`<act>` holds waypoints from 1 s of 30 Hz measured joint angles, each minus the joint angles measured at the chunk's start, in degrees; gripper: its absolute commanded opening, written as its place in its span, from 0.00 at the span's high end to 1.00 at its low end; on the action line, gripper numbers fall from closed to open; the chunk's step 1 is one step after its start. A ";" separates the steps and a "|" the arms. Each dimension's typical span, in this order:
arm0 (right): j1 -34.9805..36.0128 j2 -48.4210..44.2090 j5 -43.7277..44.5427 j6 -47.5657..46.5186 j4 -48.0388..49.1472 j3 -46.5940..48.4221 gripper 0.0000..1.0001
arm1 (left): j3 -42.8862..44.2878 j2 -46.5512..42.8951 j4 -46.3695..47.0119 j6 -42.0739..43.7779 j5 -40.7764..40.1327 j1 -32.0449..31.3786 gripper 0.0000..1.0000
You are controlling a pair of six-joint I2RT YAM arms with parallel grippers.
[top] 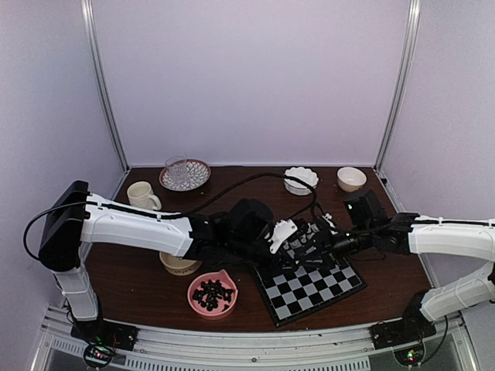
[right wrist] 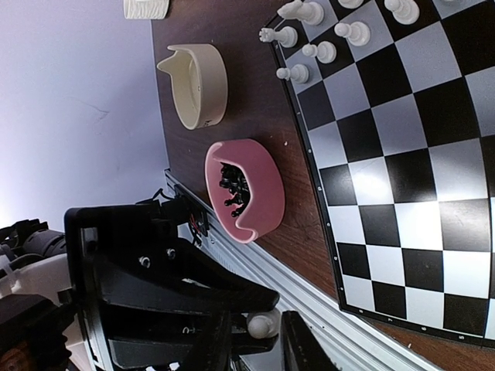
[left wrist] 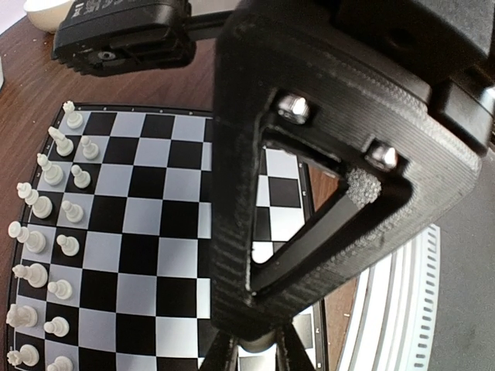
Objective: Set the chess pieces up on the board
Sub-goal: Pass from the left arm to the right
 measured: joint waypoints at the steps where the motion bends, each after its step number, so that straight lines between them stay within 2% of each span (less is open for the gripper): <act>1: 0.00 0.11 -0.02 0.00 0.04 0.00 0.77 | 0.00 0.00 0.00 0.02 0.02 0.00 0.87; 10: 0.02 1.18 -0.68 -0.35 -0.04 0.00 0.83 | 0.52 0.09 -0.46 0.17 0.00 0.00 0.87; 18: 0.02 0.96 -0.81 -1.38 -0.26 0.02 0.99 | 1.20 0.35 -1.09 0.24 0.02 0.00 0.86; 24: 0.02 0.83 -0.74 -1.99 -1.07 0.46 1.00 | 1.57 0.35 -1.53 0.42 -0.04 0.00 0.81; 30: 0.02 -0.09 0.87 -3.48 -4.33 1.09 1.00 | 1.95 0.33 -1.27 0.59 -0.22 0.00 0.67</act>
